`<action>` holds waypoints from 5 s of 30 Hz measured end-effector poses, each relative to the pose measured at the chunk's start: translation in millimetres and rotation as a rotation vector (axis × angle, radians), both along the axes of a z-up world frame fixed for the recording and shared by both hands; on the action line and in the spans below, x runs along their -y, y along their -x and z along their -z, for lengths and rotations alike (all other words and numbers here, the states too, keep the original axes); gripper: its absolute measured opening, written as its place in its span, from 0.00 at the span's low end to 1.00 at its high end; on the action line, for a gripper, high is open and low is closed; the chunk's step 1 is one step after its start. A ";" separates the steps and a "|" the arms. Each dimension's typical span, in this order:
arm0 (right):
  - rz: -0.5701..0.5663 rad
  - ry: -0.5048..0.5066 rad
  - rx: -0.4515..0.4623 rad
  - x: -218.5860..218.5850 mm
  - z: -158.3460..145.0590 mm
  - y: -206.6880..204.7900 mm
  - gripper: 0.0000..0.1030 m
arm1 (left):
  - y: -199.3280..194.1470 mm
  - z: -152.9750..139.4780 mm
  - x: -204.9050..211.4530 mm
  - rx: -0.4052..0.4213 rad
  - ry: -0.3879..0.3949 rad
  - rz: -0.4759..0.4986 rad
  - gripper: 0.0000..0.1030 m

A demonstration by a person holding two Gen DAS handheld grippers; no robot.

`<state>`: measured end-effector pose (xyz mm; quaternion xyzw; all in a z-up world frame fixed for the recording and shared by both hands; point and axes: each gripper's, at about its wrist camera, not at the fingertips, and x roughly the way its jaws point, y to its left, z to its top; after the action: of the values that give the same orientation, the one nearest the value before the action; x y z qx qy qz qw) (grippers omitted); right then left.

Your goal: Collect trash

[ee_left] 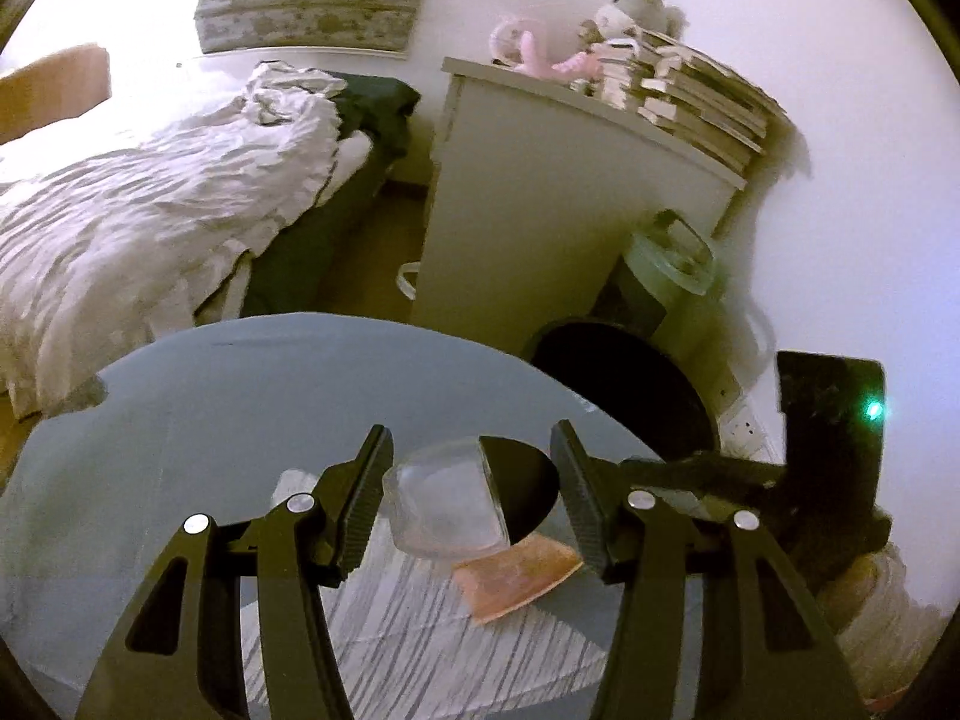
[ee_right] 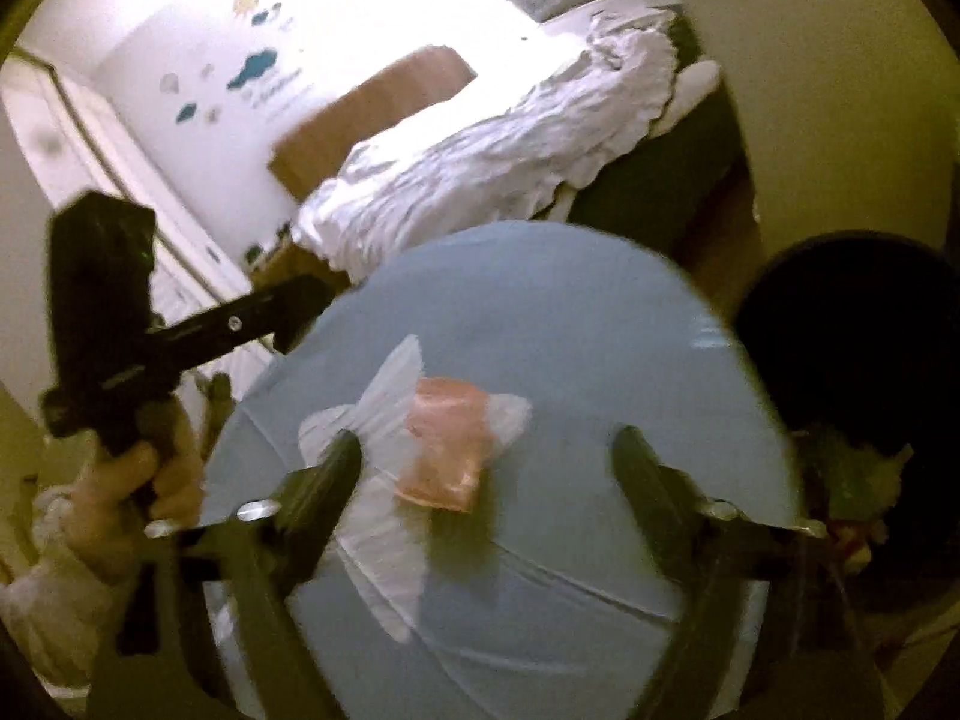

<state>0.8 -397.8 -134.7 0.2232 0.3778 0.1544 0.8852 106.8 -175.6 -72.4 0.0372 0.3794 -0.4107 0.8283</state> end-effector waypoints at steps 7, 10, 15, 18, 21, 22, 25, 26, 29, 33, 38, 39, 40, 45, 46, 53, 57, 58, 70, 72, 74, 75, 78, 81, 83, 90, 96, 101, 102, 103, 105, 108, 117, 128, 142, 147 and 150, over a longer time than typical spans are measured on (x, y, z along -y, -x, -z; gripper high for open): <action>-0.112 0.393 -0.093 -88.5 19.2 -50.1 0.44 | -5.3 -3.9 -40.1 -0.001 -0.007 -0.080 0.52; -0.093 0.342 -0.066 -77.2 14.7 -49.0 0.40 | -6.5 -6.3 -43.7 0.007 -0.007 -0.077 0.52; 0.091 0.076 0.061 9.0 -6.8 -18.2 0.39 | -8.4 -9.9 -22.9 0.009 0.013 -0.027 0.52; 0.267 0.003 0.161 79.3 -19.1 14.4 0.39 | -8.9 -15.4 7.7 0.009 0.043 0.028 0.52; 0.444 -0.045 0.231 146.3 -23.9 49.4 0.39 | -9.4 -21.6 55.3 0.023 0.076 0.104 0.52; 0.480 -0.043 0.249 158.8 -23.3 57.5 0.39 | -9.0 -22.8 69.1 0.023 0.086 0.126 0.52; 0.576 -0.025 0.271 188.9 -12.3 75.6 0.39 | -8.2 -21.9 115.1 0.015 0.115 0.200 0.52; 0.590 -0.023 0.262 193.9 -7.1 76.2 0.39 | -8.4 -19.4 131.2 0.008 0.118 0.224 0.52; 0.623 0.005 0.207 204.2 5.2 69.4 0.39 | -7.6 -8.0 176.4 -0.010 0.108 0.278 0.52; 0.643 0.049 0.206 211.4 9.5 67.3 0.39 | -9.1 9.2 219.4 -0.033 0.082 0.315 0.53; 0.683 0.019 0.175 223.9 17.5 61.8 0.39 | -9.9 31.5 245.3 -0.060 0.050 0.328 0.53; 0.688 0.014 0.171 226.9 19.8 60.0 0.39 | -10.0 34.6 247.4 -0.064 0.043 0.329 0.53; 0.692 0.013 0.167 228.5 20.9 59.7 0.39 | -10.0 38.2 250.1 -0.067 0.034 0.330 0.53; 0.707 0.011 0.145 236.3 24.1 57.4 0.39 | -12.3 47.6 257.7 -0.080 0.013 0.332 0.53; 0.709 0.008 0.143 237.5 24.6 59.8 0.39 | -13.4 49.2 259.3 -0.085 0.012 0.331 0.53; 0.720 -0.012 0.116 242.6 30.1 61.6 0.40 | -15.8 55.8 265.9 -0.097 0.001 0.333 0.53; 0.719 -0.016 0.107 240.0 30.4 60.9 0.40 | -17.5 58.4 268.3 -0.106 0.000 0.330 0.53; 0.718 -0.017 0.105 239.9 30.2 59.9 0.40 | -17.7 58.9 269.0 -0.108 -0.001 0.331 0.53; 0.732 -0.039 0.099 244.1 31.2 57.6 0.44 | -18.6 56.3 278.8 -0.094 0.014 0.344 0.54; 0.736 -0.046 0.099 245.3 33.0 58.1 0.46 | -18.0 55.5 278.9 -0.092 0.013 0.343 0.60; 0.743 -0.050 0.094 246.2 33.8 57.1 0.54 | -16.2 52.6 275.2 -0.081 0.017 0.330 0.72; 0.747 -0.056 0.094 246.8 33.2 55.6 0.56 | -15.3 50.6 272.4 -0.074 0.021 0.324 0.77; 0.758 -0.070 0.098 246.3 34.5 55.6 0.65 | -11.9 43.3 259.9 -0.060 0.034 0.303 0.82; 0.759 -0.074 0.094 244.8 37.6 53.2 0.65 | -6.5 35.5 239.0 -0.057 0.043 0.283 0.83; 0.751 -0.074 0.083 241.6 40.6 49.0 0.69 | -0.1 27.6 215.9 -0.037 0.048 0.251 0.92; 0.685 0.014 0.053 207.9 45.9 34.5 0.72 | 25.4 0.5 122.1 0.071 0.003 0.116 0.94; 0.624 0.136 0.113 151.0 27.3 48.3 0.72 | 47.3 -16.3 14.0 0.173 -0.031 -0.143 0.95; 0.579 0.308 0.327 74.9 -18.3 85.1 0.88 | 64.6 -16.9 -73.7 0.224 -0.046 -0.397 0.95; 0.562 0.315 0.351 62.3 -24.2 89.2 0.91 | 69.7 -16.6 -91.1 0.244 -0.047 -0.461 0.95; 0.533 0.320 0.391 41.0 -33.0 94.6 0.95 | 74.0 -17.0 -102.2 0.257 -0.055 -0.509 0.95; 0.483 0.335 0.441 6.7 -44.8 98.9 0.95 | 80.6 -15.2 -123.8 0.268 -0.080 -0.607 0.95; 0.397 0.367 0.499 -48.5 -59.2 99.1 0.95 | 87.4 -13.6 -143.9 0.257 -0.083 -0.662 0.95; 0.339 0.366 0.482 -139.1 -44.1 85.0 0.95 | 105.0 -2.6 -186.3 0.252 -0.084 -0.793 0.95; 0.334 0.317 0.518 -140.6 -42.6 98.9 0.95 | 122.6 17.4 -198.8 0.244 -0.095 -0.859 0.95; 0.347 0.316 0.540 -142.2 -42.7 109.9 0.95 | 125.8 28.6 -207.4 0.224 -0.107 -0.877 0.95; 0.359 0.291 0.532 -136.7 -41.0 110.5 0.95 | 122.7 29.6 -207.9 0.207 -0.114 -0.874 0.95; 0.368 0.281 0.529 -134.4 -40.3 111.5 0.95 | 122.6 29.3 -209.2 0.205 -0.114 -0.875 0.95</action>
<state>-110.8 -263.4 -94.4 0.1160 0.1063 -0.0086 0.9875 -15.8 33.6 -101.8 -0.0405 0.2974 0.0054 0.9539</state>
